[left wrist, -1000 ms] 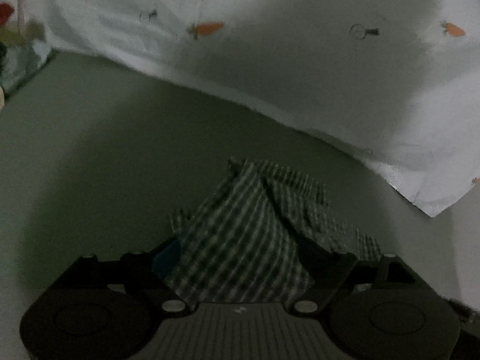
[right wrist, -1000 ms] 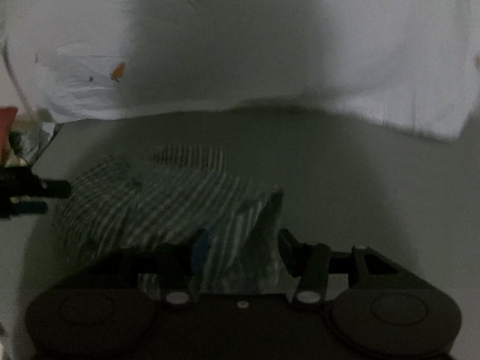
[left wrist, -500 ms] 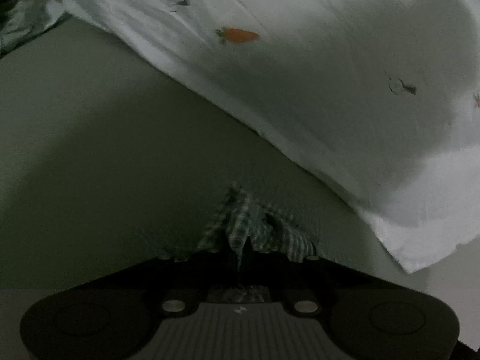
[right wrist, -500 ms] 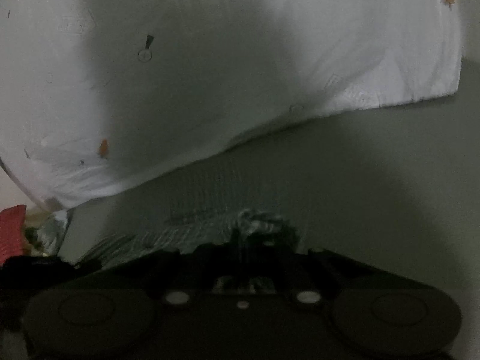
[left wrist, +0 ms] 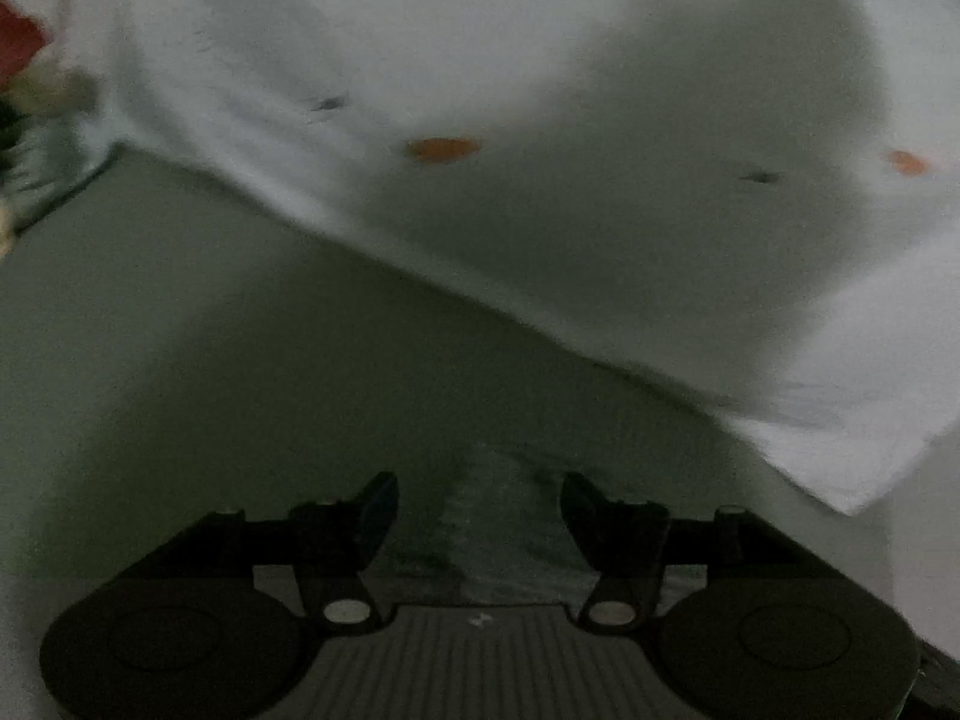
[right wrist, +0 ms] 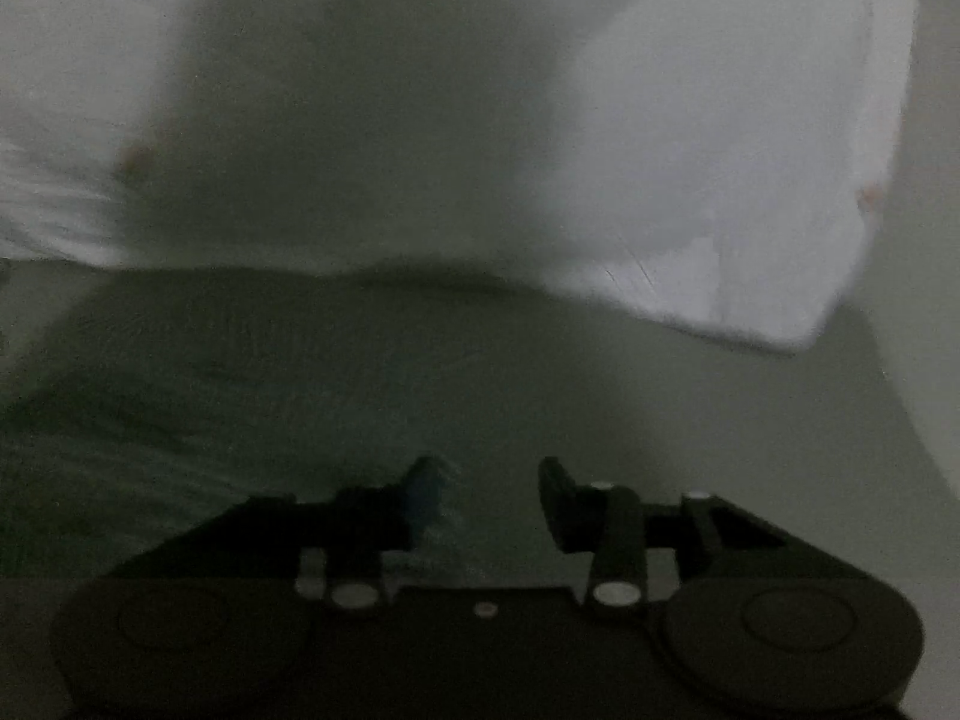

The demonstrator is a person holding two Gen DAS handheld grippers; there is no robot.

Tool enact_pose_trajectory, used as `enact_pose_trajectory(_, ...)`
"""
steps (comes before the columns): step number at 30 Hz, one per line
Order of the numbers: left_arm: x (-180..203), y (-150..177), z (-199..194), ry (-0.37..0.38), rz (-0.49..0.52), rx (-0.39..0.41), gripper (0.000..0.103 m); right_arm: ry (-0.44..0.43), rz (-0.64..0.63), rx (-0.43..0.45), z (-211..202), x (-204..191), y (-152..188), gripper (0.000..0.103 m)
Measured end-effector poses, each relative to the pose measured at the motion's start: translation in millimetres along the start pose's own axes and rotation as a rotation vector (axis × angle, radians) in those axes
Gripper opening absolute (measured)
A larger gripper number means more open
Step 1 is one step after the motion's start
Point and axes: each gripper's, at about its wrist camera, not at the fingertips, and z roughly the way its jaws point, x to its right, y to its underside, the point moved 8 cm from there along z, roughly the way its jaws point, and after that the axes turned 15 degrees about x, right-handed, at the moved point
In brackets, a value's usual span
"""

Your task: Fold clothes

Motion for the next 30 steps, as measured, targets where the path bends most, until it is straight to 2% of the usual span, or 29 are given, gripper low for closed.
enact_pose_trajectory(3,34.9,24.3,-6.2,0.081,0.106,-0.007,0.067,-0.14,0.017,0.013,-13.7,-43.8,7.9,0.037)
enact_pose_trajectory(5,40.4,58.5,1.4,0.049,0.195,-0.035,0.067,-0.143,-0.031,-0.012,-10.2,-59.0,31.3,0.037)
enact_pose_trajectory(6,36.9,74.3,6.0,0.024,0.216,-0.053,0.067,-0.129,-0.055,-0.025,-7.4,-62.6,45.5,0.038)
enact_pose_trajectory(8,24.7,99.8,14.8,0.029,0.232,-0.1,0.066,-0.128,-0.068,-0.072,-0.9,-62.5,76.9,0.043)
enact_pose_trajectory(9,18.8,112.2,18.9,0.031,0.24,-0.123,0.066,-0.137,-0.034,-0.08,1.4,-58.3,84.7,0.043)
enact_pose_trajectory(11,20.6,114.8,17.1,0.052,0.297,-0.106,0.067,-0.156,0.021,-0.102,4.8,-51.0,88.2,0.045)
enact_pose_trajectory(13,21.3,106.9,17.5,0.047,0.273,-0.135,0.067,-0.175,0.03,-0.142,6.0,-47.5,77.8,0.048)
enact_pose_trajectory(16,12.3,85.6,10.5,0.057,0.186,-0.147,0.067,-0.18,0.138,-0.145,-10.4,-29.2,68.5,0.068)
enact_pose_trajectory(18,4.3,73.6,4.0,0.055,0.152,-0.131,0.068,-0.153,0.215,-0.132,-16.7,-13.2,60.3,0.074)
enact_pose_trajectory(20,-7.4,62.7,1.5,0.011,0.146,-0.101,0.078,-0.103,0.25,-0.125,-16.6,5.1,60.0,0.085)
enact_pose_trajectory(21,-15.6,58.1,6.2,-0.023,0.147,-0.086,0.085,-0.08,0.261,-0.128,-15.1,14.2,62.8,0.085)
enact_pose_trajectory(23,-33.7,51.1,4.1,-0.064,0.135,-0.081,0.085,-0.053,0.276,-0.154,-4.8,22.0,71.4,0.085)
enact_pose_trajectory(26,-48.9,55.5,16.8,-0.039,0.079,-0.162,0.085,-0.055,0.299,-0.194,5.2,30.3,83.3,0.085)
enact_pose_trajectory(28,-49.2,61.3,23.8,0.018,0.055,-0.203,0.085,-0.084,0.338,-0.222,14.3,31.7,90.4,0.085)
enact_pose_trajectory(30,-50.1,68.4,32.1,0.073,-0.032,-0.248,0.085,-0.105,0.392,-0.245,17.6,34.6,95.9,0.085)
